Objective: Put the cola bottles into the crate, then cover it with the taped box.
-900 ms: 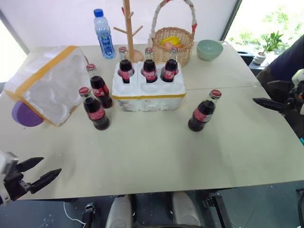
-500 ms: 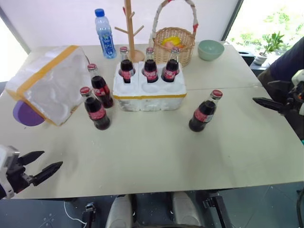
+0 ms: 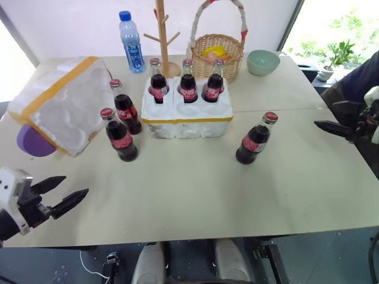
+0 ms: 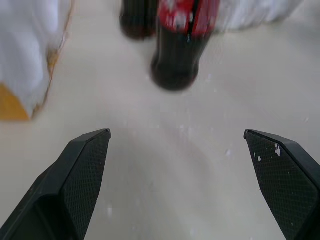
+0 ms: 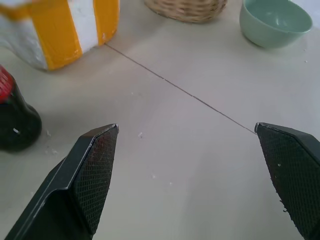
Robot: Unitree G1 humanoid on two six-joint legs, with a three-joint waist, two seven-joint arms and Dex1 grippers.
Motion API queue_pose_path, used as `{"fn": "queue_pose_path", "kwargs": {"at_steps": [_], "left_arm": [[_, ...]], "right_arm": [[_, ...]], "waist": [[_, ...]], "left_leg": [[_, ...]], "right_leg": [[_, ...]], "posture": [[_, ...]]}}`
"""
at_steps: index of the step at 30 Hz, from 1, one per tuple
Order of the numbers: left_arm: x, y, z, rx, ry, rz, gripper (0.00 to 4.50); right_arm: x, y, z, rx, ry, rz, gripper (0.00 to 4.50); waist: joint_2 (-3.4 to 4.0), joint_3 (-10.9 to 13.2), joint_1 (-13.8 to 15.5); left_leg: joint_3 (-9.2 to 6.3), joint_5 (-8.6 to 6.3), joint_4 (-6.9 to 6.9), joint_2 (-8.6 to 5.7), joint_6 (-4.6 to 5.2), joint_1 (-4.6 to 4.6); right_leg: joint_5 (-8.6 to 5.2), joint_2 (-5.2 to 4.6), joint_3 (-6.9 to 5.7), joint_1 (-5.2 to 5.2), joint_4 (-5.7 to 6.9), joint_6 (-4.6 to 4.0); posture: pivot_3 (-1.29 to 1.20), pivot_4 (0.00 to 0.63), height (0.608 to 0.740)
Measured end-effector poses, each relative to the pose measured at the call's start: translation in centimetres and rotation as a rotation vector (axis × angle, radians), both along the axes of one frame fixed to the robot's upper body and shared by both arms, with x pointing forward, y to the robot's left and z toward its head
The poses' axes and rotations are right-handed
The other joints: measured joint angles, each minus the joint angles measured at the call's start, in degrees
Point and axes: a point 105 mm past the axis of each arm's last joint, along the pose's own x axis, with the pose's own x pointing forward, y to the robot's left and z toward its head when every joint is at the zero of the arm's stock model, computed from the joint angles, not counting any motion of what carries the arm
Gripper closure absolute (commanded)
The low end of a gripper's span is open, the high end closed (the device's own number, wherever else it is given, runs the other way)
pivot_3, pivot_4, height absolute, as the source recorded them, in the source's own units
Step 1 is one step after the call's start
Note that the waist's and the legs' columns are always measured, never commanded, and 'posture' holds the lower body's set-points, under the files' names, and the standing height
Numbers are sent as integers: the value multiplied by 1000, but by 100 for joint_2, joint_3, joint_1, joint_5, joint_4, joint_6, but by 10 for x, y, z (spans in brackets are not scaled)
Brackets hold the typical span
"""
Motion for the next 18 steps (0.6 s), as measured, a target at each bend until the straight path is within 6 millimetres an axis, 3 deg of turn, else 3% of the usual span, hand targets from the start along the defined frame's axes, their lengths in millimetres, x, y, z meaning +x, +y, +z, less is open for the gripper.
{"fn": "queue_pose_path", "kwargs": {"at_steps": [4,7,8,14,18], "left_arm": [[16,-17,12,-17,-52,-58,31],[40,-34,19,-6,-91,-123,31],[44,-37,21,-6,-99,-133,31],[77,-45,11,24,-100,-160,31],[91,-51,8,31,-111,-179,31]], "right_arm": [[-8,25,54,37,-63,135,0],[-24,75,99,28,-100,372,0],[-29,86,105,16,-105,424,0],[-53,144,113,8,-21,676,0],[-62,163,116,-8,-18,752,0]], "waist": [[17,6,0],[27,10,1],[21,7,0],[21,10,15],[20,10,28]], "left_leg": [[0,0,-2,0,0,2],[-6,0,-1,13,0,3],[-9,0,-2,18,0,3],[-4,-2,-1,19,-2,-1],[-1,-2,-1,19,-2,-3]], "right_leg": [[0,6,0,-2,3,0],[0,29,-1,-3,10,0],[0,35,-2,-3,9,0],[3,34,-2,-9,11,-2],[3,30,-1,-9,10,-1]], "posture": [[0,150,740],[0,150,740],[0,150,740],[0,150,740],[0,150,740]]}}
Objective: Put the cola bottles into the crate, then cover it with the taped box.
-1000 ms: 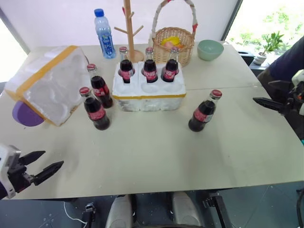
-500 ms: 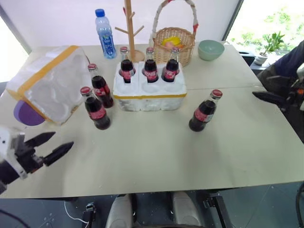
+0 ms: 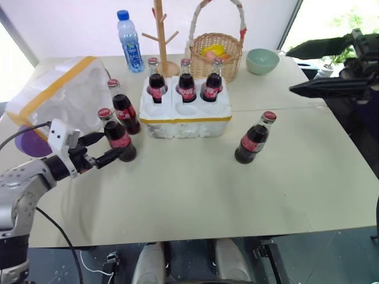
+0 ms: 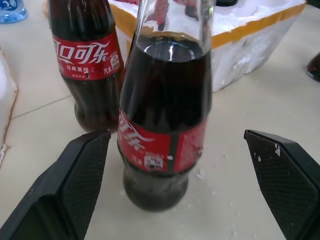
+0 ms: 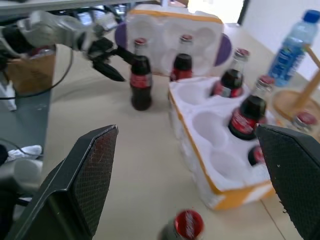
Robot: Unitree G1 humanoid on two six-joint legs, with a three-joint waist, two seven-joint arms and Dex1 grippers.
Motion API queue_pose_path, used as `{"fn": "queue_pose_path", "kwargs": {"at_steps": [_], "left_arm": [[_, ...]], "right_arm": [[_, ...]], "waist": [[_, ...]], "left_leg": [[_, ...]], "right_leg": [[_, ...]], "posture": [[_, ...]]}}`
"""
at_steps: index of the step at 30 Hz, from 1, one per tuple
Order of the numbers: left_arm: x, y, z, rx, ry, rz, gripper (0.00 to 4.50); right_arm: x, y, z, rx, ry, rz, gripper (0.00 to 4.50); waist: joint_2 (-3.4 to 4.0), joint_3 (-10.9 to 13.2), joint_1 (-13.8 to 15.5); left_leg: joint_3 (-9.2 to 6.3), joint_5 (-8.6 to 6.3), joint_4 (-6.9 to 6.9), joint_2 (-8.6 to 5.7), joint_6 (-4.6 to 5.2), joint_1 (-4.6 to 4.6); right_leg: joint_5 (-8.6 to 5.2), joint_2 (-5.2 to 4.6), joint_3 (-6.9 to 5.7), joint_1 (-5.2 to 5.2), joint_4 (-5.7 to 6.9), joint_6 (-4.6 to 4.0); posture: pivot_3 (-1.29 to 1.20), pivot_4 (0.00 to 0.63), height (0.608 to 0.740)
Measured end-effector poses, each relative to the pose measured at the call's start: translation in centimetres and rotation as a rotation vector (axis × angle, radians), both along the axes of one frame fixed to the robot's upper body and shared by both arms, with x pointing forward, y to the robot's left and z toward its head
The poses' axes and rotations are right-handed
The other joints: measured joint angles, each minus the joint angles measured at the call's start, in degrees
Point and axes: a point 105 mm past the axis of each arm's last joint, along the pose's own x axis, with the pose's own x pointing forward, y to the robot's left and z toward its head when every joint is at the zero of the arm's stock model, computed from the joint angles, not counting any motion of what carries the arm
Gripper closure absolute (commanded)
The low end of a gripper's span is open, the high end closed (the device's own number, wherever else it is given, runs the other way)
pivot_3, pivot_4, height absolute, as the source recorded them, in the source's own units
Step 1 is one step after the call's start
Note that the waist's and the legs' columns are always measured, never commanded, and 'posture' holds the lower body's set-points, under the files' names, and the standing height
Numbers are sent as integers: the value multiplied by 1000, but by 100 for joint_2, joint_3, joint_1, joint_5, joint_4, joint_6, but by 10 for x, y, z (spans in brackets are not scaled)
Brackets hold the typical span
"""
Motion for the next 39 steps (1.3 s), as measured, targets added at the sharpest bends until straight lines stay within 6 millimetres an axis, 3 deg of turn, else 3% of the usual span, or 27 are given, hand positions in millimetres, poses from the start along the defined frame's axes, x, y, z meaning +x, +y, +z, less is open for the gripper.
{"fn": "queue_pose_path", "kwargs": {"at_steps": [10,13,15,16,19,21,24,26,30,32,35,39], "left_arm": [[28,-20,-15,-30,-10,-33,31],[29,-19,-20,-25,-4,-27,854],[29,-19,-19,-26,-5,-34,1690],[28,-19,-19,-26,-4,-38,1690],[21,-18,-18,-11,31,-65,1690],[3,-23,-16,-14,106,-151,1690],[-17,-46,-5,-60,161,-314,1690],[-20,-67,16,-117,141,-405,1690],[3,-109,71,-247,-56,-472,1690],[16,-129,90,-287,-124,-478,1690],[46,-150,93,-338,-153,-416,1690],[83,-170,75,-311,-138,-328,1690]], "right_arm": [[-20,26,-1,-24,4,106,0],[-20,28,-2,-16,13,106,0],[-20,29,-4,-7,32,105,0],[-19,29,-4,-5,40,102,0],[-20,31,-10,-12,51,105,0],[-21,32,-12,-17,48,106,0],[-20,33,-14,-14,44,103,0],[-19,34,-16,-9,37,103,0],[-16,36,-20,1,30,93,0],[-16,38,-21,-3,21,91,0],[-14,39,-23,12,22,77,0],[-13,40,-23,29,13,57,0]], "waist": [[-1,0,90],[-1,0,121],[-1,0,134],[-1,0,136],[-4,-1,127],[-9,2,101],[-15,10,143],[-25,16,201],[-34,20,287],[-38,23,287],[-40,24,287],[-47,29,258]], "left_leg": [[2,0,5,0,1,1],[2,0,5,1,1,1],[2,0,6,1,1,1],[2,0,7,1,1,-1],[5,0,5,1,1,-2],[5,0,3,4,1,-7],[0,0,5,4,0,-10],[-8,1,21,2,-1,-10],[-19,1,62,-4,1,-10],[-20,-4,79,-7,10,-14],[-22,-4,81,-9,11,-13],[-28,-4,81,-7,12,-15]], "right_leg": [[2,2,2,0,6,1],[2,3,1,-1,8,1],[2,1,2,-1,7,1],[2,1,2,-1,7,1],[2,0,4,-3,5,1],[2,2,4,-10,5,1],[1,2,1,-13,10,0],[2,3,-4,-5,20,0],[5,7,-7,19,28,6],[16,8,-4,24,33,26],[18,11,-4,25,35,28],[18,18,-6,17,44,29]], "posture": [[0,150,740],[0,150,740],[0,150,740],[0,150,740],[0,150,740],[0,150,740],[0,150,740],[0,150,740],[0,150,740],[0,150,740],[0,150,740],[0,150,740]]}}
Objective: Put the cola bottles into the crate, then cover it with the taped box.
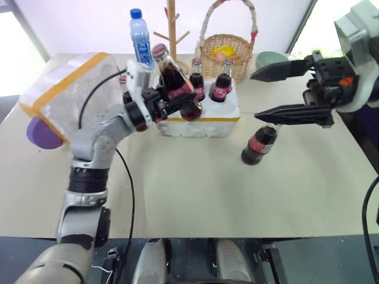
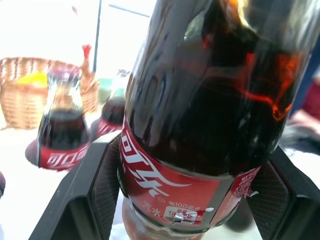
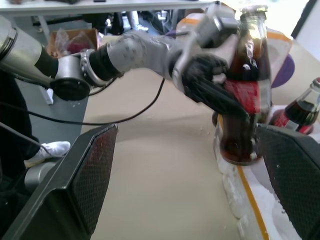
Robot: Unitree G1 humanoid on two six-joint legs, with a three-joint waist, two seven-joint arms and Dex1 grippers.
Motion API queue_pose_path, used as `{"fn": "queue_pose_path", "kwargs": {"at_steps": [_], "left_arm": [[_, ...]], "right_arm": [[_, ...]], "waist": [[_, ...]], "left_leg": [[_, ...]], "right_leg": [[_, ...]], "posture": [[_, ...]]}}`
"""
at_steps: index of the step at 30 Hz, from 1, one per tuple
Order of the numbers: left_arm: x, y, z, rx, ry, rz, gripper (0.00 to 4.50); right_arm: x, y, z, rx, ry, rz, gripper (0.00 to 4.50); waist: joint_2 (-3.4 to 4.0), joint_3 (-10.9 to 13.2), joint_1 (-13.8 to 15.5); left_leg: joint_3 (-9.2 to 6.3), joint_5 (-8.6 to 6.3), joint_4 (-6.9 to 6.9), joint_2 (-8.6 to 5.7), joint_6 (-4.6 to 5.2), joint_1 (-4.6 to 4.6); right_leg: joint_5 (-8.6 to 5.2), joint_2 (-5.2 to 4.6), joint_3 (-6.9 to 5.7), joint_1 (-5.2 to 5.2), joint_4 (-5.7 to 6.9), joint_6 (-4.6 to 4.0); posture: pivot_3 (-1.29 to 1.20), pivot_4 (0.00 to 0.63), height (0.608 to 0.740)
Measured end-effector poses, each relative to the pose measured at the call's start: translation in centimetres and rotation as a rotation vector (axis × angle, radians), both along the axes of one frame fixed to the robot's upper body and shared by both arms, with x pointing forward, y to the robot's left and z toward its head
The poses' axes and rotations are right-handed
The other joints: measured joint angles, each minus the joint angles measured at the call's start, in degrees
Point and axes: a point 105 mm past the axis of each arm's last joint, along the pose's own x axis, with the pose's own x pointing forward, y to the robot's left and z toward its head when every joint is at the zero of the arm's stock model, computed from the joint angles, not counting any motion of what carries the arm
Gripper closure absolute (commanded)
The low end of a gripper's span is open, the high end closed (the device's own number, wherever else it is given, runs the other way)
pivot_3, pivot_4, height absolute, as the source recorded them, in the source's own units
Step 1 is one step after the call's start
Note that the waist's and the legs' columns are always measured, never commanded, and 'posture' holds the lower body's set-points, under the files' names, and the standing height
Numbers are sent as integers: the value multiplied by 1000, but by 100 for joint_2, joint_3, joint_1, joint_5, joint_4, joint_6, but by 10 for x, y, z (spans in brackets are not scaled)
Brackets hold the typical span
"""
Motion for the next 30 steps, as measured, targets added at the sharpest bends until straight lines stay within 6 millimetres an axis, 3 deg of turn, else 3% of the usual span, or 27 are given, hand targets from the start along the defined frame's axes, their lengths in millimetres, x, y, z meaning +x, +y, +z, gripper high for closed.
{"fn": "queue_pose_path", "kwargs": {"at_steps": [4,8,15,19,21,22,24,30], "left_arm": [[19,-9,6,72,-84,53,1690],[30,-10,-8,100,-65,74,1690],[36,-19,-16,153,-46,44,1690],[39,-29,-39,227,25,6,1690],[42,-33,-37,254,25,7,1690],[44,-35,-38,266,31,9,647],[47,-38,-37,271,27,11,64],[48,-37,-37,271,24,17,64]], "right_arm": [[1,-1,-5,6,4,-27,0],[1,-3,-7,23,8,-47,0],[4,-4,-13,34,20,-73,0],[7,-4,-13,40,10,-80,0],[9,-3,-14,45,7,-82,0],[10,-2,-15,44,4,-84,0],[13,-2,-17,36,-3,-94,0],[14,-1,-17,36,-10,-99,0]], "waist": [[-1,1,-9],[-1,2,-1],[-1,2,17],[-1,2,26],[-1,2,42],[-1,2,45],[-1,1,52],[-1,1,39]], "left_leg": [[-4,-2,-1,0,3,-4],[-6,-2,-4,1,4,-7],[-9,-2,7,1,4,-44],[-11,-2,10,0,4,-48],[-15,-2,15,-2,4,-50],[-17,-2,16,-2,4,-51],[-22,-2,22,-5,4,-51],[-30,-1,31,-13,3,-51]], "right_leg": [[0,1,1,-4,2,0],[0,1,-2,-7,3,1],[1,1,-4,-35,6,2],[1,1,-5,-37,6,2],[1,1,-8,-36,8,2],[1,1,-9,-34,7,2],[1,-2,-12,-29,7,1],[1,-9,-12,-22,8,2]], "posture": [[0,150,740],[0,150,740],[0,150,740],[0,150,740],[0,150,740],[0,150,740],[0,150,740],[0,150,740]]}}
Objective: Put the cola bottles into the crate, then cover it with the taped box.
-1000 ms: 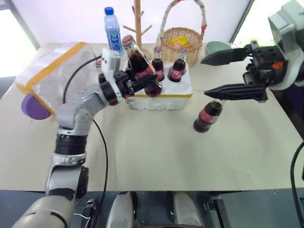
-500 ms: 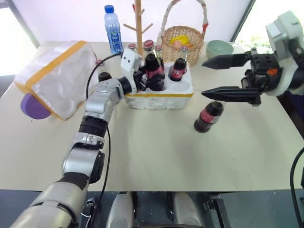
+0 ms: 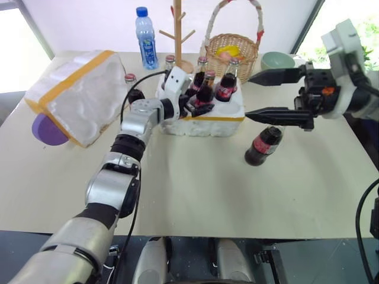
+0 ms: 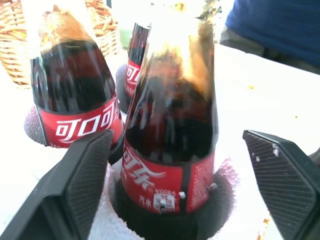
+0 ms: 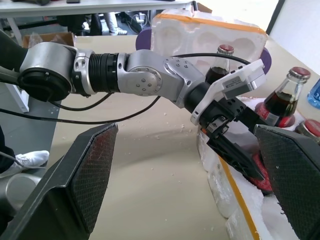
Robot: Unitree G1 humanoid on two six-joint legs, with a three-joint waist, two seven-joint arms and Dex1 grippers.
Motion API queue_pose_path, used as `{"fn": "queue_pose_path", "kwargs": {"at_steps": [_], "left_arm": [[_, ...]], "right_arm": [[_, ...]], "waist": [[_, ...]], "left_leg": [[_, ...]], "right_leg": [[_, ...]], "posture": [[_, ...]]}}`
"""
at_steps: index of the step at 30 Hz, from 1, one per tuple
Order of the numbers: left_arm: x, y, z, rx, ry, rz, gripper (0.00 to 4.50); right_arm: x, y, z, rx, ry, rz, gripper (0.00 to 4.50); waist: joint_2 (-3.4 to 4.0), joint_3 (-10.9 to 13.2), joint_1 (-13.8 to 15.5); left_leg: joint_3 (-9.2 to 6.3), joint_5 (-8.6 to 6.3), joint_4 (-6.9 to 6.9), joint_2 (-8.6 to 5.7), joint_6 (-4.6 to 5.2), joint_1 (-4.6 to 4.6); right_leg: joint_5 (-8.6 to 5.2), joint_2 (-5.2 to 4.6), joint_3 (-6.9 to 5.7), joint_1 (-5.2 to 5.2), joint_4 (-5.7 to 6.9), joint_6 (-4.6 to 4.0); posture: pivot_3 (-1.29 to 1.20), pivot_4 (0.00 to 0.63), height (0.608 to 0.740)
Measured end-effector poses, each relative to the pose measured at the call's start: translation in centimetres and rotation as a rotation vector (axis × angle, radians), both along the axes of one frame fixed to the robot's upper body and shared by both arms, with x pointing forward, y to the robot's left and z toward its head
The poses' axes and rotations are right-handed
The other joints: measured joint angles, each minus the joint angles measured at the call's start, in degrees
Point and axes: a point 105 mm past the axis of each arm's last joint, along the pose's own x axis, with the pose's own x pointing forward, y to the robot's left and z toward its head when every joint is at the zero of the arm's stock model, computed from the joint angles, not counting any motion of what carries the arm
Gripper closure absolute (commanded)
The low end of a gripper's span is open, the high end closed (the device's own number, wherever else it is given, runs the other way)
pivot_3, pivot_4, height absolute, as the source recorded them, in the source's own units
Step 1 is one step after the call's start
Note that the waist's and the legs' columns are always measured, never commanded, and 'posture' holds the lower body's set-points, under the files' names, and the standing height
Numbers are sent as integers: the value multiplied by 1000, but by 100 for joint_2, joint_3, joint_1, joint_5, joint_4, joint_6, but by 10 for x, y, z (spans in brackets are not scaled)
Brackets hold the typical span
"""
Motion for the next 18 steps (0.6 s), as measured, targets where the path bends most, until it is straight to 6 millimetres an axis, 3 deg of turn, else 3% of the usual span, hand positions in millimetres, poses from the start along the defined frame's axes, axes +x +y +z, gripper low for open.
{"fn": "queue_pose_path", "kwargs": {"at_steps": [5,9,13,18], "left_arm": [[-26,33,15,-159,-18,-32,64],[-68,92,27,-226,-59,12,64],[-90,137,10,-200,-15,186,64],[-91,183,-9,-119,1,424,64]], "right_arm": [[2,0,-3,8,8,-14,0],[4,-4,-12,9,38,-36,0],[3,-4,-13,8,36,-33,0],[3,-4,-12,10,24,-29,0]], "waist": [[1,1,-81],[6,2,-179],[8,2,-140],[5,2,-121]], "left_leg": [[-4,0,-15,13,0,-3],[-9,1,-27,25,1,-2],[-10,2,-16,24,0,2],[-8,3,-3,9,-3,2]], "right_leg": [[3,8,-3,-21,19,6],[3,20,-6,-27,22,5],[1,19,-10,-14,19,2],[-10,-1,-10,1,7,-18]], "posture": [[0,150,740],[0,150,740],[0,150,740],[0,150,740]]}}
